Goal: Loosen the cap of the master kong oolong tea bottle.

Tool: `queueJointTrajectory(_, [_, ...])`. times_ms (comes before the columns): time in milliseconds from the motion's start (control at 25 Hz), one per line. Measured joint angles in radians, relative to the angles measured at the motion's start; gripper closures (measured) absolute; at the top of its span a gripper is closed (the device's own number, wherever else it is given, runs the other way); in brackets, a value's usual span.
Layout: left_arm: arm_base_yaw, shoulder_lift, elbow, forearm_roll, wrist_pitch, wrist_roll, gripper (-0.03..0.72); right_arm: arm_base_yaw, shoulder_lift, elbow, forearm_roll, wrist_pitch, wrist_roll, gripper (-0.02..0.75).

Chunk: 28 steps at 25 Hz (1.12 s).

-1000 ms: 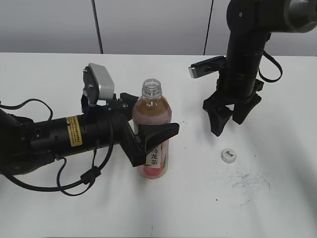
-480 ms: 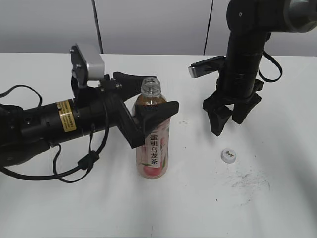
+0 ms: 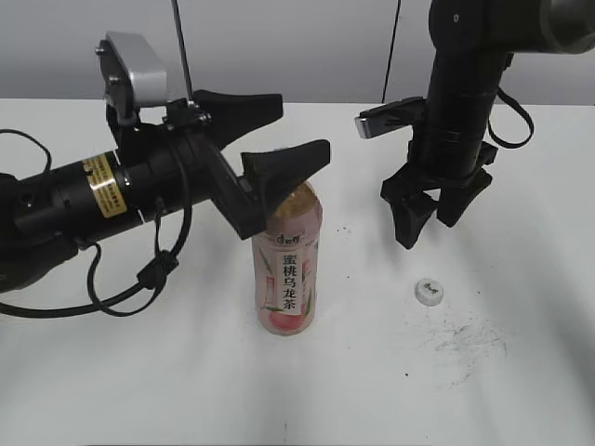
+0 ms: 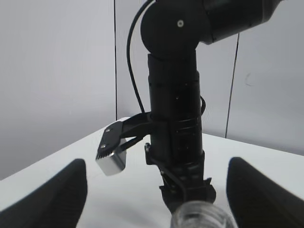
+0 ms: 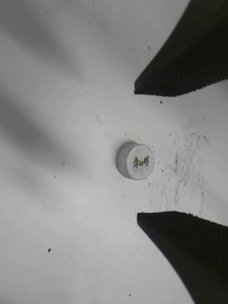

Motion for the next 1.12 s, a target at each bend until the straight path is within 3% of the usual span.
queueJointTrajectory(320, [0.0,-0.159,0.0,-0.005,0.065,-0.001,0.147,0.0,-0.051,0.0,0.0,0.0,0.001,0.173])
queueJointTrajectory(520, [0.0,-0.363,0.0,-0.013,0.384,-0.039,0.146,0.0,-0.158,0.0,-0.032,0.011,0.015,0.173])
queueJointTrajectory(800, [0.0,-0.666,0.001,-0.04,0.855,-0.298,0.146,0.0,-0.42,0.04,-0.065,0.008,0.049,0.174])
queueJointTrajectory(920, [0.0,-0.8,0.001,-0.043,1.045,-0.339,0.146,0.0,-0.546,0.105,-0.065,0.008,0.054,0.174])
queueJointTrajectory(1120, [0.0,-1.045,0.002,-0.177,1.47,-0.338,0.146,0.0,-0.769,0.269,-0.062,0.009,0.106,0.174])
